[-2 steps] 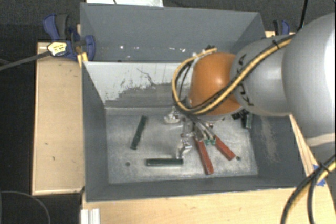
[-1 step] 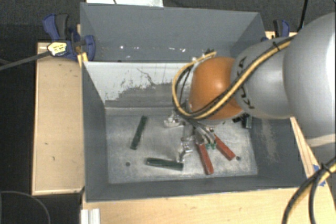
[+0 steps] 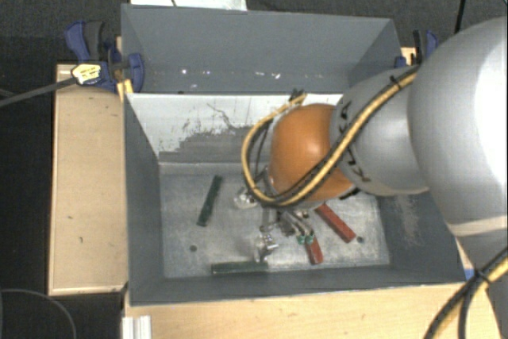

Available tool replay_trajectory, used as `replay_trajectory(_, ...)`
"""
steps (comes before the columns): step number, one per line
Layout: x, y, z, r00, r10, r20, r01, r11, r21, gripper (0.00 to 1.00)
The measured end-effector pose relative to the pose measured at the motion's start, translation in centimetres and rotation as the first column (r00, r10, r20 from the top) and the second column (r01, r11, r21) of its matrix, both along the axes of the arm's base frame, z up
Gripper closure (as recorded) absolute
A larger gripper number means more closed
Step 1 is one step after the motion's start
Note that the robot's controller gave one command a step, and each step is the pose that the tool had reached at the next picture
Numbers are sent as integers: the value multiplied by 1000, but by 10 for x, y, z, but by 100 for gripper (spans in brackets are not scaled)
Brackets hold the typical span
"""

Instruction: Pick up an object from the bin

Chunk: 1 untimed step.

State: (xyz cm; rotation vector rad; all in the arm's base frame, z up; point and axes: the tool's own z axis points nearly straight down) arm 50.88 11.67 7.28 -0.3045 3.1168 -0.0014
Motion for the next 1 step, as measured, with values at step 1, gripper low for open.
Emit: replay_trajectory(1, -11, 7, 3, 1000, 23, 17, -23, 1000, 8, 0)
